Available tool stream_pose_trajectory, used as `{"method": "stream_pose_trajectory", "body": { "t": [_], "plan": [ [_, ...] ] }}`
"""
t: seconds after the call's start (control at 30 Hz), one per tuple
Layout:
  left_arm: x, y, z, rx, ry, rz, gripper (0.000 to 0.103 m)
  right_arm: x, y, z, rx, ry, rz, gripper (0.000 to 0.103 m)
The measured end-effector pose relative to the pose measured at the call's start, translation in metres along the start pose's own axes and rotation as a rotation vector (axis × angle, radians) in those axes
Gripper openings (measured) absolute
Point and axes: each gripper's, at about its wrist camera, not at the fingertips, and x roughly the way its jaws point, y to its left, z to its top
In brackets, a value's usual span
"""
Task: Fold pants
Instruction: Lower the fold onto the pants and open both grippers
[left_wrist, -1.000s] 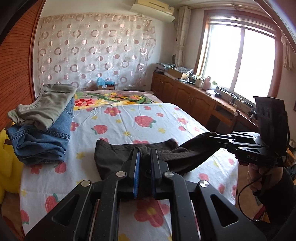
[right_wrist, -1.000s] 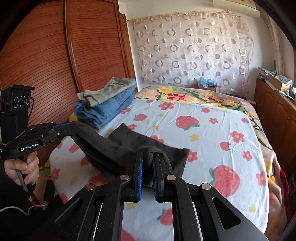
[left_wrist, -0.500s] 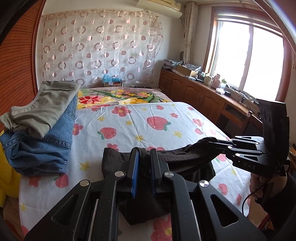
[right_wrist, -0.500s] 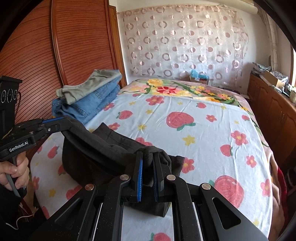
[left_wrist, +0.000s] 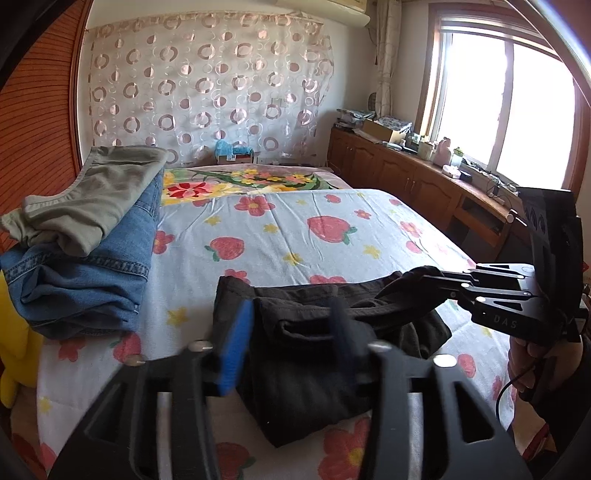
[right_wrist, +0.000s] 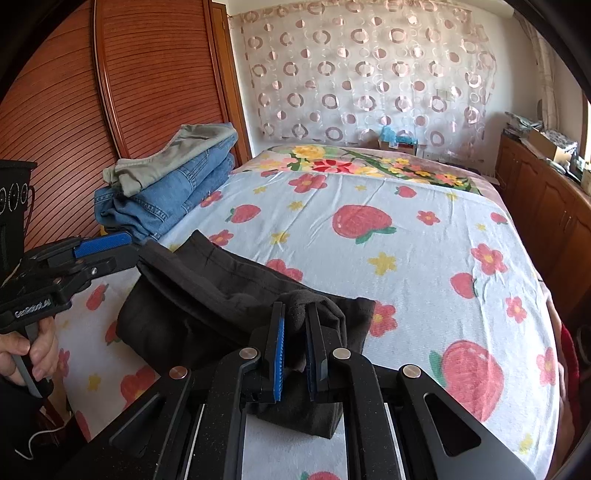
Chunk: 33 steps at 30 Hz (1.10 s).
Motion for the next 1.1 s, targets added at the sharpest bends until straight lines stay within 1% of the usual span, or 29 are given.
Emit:
{"method": "stream_pose_trajectory", "body": {
  "t": [0.03, 0.07, 0.1, 0.13, 0.2, 0.3, 0.37, 0.4, 0.43, 0.47, 0.57, 0.67, 0.77, 0.87, 0.97, 1.1],
  "plan": [
    [0.000, 0.001, -0.001, -0.003, 0.006, -0.007, 0.051, -0.001, 0.000, 0.000, -0.001, 0.000, -0.001, 0.009],
    [0.001, 0.002, -0.003, -0.007, 0.017, -0.015, 0.065, 0.001, -0.001, 0.000, -0.004, 0.000, -0.003, 0.009],
    [0.003, 0.003, -0.005, -0.011, 0.031, -0.023, 0.075, 0.003, -0.001, 0.000, -0.006, 0.001, -0.005, 0.009],
    [0.004, 0.003, -0.007, -0.013, 0.036, -0.029, 0.082, 0.003, -0.001, 0.000, -0.006, 0.000, -0.006, 0.009],
    [0.007, 0.004, -0.012, -0.011, 0.053, -0.035, 0.082, 0.003, -0.002, 0.001, -0.003, -0.005, -0.003, 0.009],
    [0.009, 0.005, -0.019, -0.013, 0.065, -0.006, 0.082, 0.001, -0.001, 0.001, -0.008, -0.015, 0.001, 0.009],
    [0.009, 0.005, -0.022, -0.010, 0.071, -0.004, 0.082, 0.000, -0.001, 0.001, -0.008, -0.021, 0.002, 0.009],
    [0.009, 0.006, -0.024, -0.011, 0.070, -0.003, 0.082, -0.001, 0.000, 0.002, -0.011, -0.025, 0.000, 0.012],
    [0.009, 0.006, -0.025, -0.010, 0.071, -0.002, 0.082, -0.002, -0.001, 0.002, -0.013, -0.032, -0.006, 0.021],
    [0.008, 0.007, -0.026, -0.010, 0.074, -0.001, 0.082, -0.005, -0.001, 0.002, -0.015, -0.043, -0.021, 0.025],
    [0.010, 0.009, -0.028, -0.011, 0.083, 0.014, 0.082, -0.013, -0.002, 0.001, -0.018, -0.067, -0.026, 0.027],
    [0.014, 0.013, -0.028, -0.015, 0.097, 0.030, 0.082, -0.018, -0.004, -0.004, -0.028, -0.068, -0.015, 0.028],
    [0.019, 0.018, -0.026, -0.020, 0.105, 0.039, 0.082, -0.016, -0.006, -0.012, -0.050, -0.044, -0.015, 0.028],
    [0.024, 0.020, -0.022, -0.021, 0.112, 0.042, 0.082, -0.006, -0.007, -0.014, -0.071, 0.008, -0.011, 0.028],
    [0.032, 0.020, -0.015, 0.003, 0.119, 0.048, 0.082, 0.009, -0.006, -0.010, -0.099, 0.055, -0.021, 0.029],
    [0.041, 0.023, -0.003, 0.019, 0.117, 0.052, 0.082, 0.023, -0.007, 0.003, -0.128, 0.067, -0.034, 0.029]
  ]
}}
